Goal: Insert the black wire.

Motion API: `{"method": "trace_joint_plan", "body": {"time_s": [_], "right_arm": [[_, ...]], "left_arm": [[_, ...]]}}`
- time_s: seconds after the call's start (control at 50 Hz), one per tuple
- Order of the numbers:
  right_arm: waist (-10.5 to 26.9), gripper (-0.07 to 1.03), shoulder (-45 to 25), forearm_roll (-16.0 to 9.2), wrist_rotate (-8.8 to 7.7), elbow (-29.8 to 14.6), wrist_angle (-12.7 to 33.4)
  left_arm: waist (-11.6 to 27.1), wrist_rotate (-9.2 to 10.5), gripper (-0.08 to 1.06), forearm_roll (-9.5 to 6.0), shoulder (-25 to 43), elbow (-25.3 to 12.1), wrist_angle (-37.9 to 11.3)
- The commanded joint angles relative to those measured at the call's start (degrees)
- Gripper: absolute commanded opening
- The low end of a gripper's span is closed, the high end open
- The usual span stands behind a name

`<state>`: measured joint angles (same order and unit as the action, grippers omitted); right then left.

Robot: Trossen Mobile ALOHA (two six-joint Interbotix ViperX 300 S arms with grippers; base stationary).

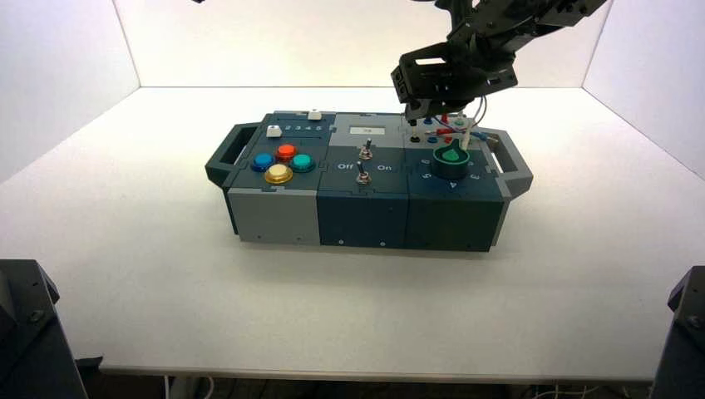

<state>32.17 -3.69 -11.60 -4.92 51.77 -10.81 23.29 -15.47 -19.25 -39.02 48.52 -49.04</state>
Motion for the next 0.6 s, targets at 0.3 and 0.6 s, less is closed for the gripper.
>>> {"method": "trace_joint_plan", "body": {"time_s": [0.3,0.6], "right_arm": [[0.2,-0.02,2.0,0.0,0.18,-0.2,1.2],[0.2,-0.02,2.1,-0.1,0.26,-0.2,2.0]], "left_arm": [[-0.1,0.09,-0.03,-0.18,-0.3,-2.3,0.3],[-0.1,0.09,-0.03,-0.09,-0.3,-2.6,0.2]]}}
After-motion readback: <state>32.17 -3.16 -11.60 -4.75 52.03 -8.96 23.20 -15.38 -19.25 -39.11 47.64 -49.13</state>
